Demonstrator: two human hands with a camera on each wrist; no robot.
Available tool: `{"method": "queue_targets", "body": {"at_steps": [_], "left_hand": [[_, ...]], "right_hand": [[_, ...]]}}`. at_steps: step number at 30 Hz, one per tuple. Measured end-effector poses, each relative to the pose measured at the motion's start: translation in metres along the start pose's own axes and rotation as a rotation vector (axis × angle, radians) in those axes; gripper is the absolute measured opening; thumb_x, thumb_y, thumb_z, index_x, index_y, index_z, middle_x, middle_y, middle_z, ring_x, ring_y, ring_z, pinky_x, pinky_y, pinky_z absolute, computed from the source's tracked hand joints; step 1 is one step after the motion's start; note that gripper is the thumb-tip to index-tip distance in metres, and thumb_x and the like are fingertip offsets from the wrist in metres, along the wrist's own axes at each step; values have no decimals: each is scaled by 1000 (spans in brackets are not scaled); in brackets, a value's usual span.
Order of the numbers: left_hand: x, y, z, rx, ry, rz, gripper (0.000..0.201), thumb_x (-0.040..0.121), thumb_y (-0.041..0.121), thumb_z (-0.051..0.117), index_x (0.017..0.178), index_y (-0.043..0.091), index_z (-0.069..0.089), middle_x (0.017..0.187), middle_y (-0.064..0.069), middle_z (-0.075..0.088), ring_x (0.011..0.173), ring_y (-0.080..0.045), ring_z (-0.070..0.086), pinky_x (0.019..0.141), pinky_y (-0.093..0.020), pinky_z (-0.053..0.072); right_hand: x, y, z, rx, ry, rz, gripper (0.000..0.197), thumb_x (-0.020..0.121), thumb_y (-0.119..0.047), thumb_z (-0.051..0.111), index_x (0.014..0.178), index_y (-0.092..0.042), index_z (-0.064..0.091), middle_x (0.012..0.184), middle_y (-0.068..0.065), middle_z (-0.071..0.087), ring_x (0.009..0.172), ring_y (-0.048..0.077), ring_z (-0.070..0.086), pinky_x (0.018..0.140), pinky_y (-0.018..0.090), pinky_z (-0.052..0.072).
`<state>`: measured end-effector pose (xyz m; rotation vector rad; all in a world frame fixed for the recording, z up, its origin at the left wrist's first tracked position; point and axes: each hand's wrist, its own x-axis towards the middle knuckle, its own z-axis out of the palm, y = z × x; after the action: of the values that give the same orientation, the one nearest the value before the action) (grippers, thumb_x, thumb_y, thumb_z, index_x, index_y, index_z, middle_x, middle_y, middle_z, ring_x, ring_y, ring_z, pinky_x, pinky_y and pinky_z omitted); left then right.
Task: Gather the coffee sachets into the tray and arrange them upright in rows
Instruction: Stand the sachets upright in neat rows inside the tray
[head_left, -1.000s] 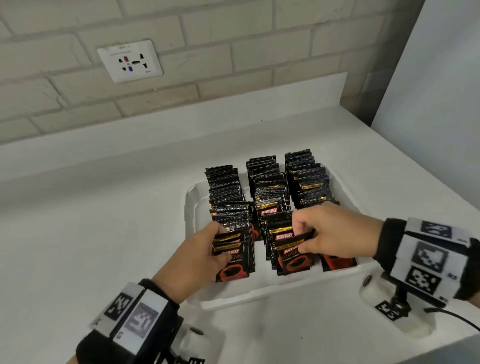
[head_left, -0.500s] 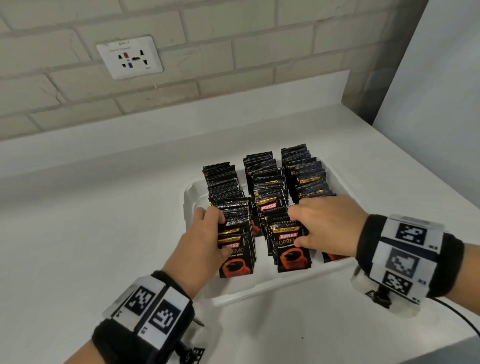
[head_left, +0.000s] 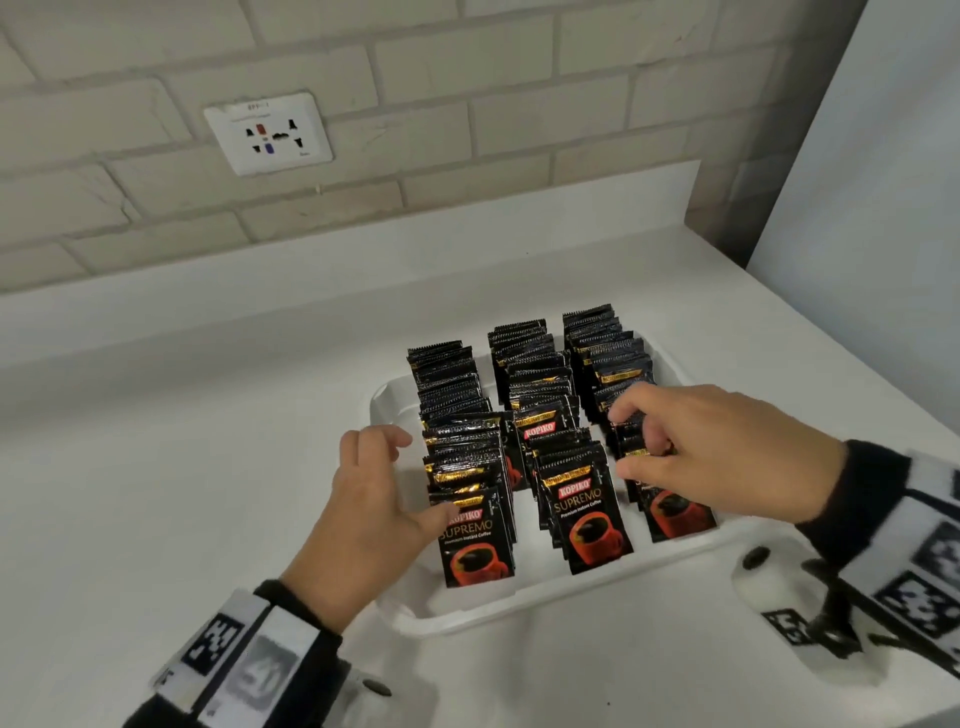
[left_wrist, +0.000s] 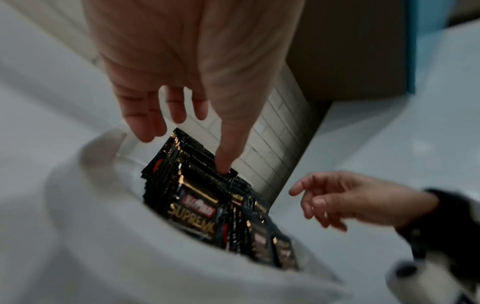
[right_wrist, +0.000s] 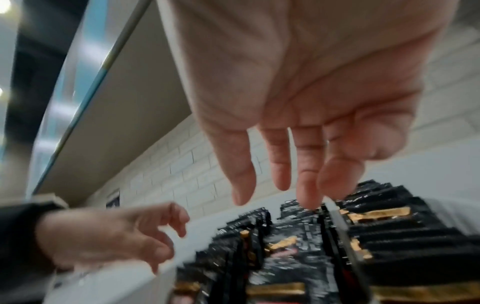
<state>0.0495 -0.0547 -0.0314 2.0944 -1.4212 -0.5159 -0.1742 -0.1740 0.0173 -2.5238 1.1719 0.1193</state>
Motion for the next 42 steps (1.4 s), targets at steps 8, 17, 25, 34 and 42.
{"method": "queue_targets", "body": {"at_steps": [8,17,25,34,42], "left_hand": [[4,6,-8,-789,-52,-336,39,85,42,52,118,23,47,114,8,59,101,-4,57,76,-18,42],[14,20,5,-867,-190,-318,43,95,51,17,101,37,57,87,28,67,80,21,58,80,-11,35],[19,9,14,-634,-116,-180,44,95,50,18,118,35,51,112,18,58,100,16,51,85,-5,37],[27,6,8,-643,-56,-173,23,87,53,17,88,53,40,82,46,45,76,35,42,80,-2,28],[26,5,10,-648,-127,-105,33,83,55,13,97,51,44,78,52,53,84,35,45,72,7,30]], "right_hand": [[13,-38,-3,719,-192,-63,55,91,-32,50,142,-27,29,144,-10,37,126,-2,39,103,16,31],[47,-59,21,894,-158,16,61,96,-29,44,147,-17,13,154,2,18,140,13,21,115,33,21],[25,-43,16,643,-112,-169,46,92,-30,50,136,-29,37,135,-12,44,119,-4,45,96,11,36],[-45,27,43,97,-191,-297,25,90,-43,39,113,-45,48,101,-29,50,90,-8,46,74,8,40],[-52,32,60,214,-53,-267,31,97,-43,24,111,-44,52,98,-30,49,87,-14,40,71,5,37]]}}
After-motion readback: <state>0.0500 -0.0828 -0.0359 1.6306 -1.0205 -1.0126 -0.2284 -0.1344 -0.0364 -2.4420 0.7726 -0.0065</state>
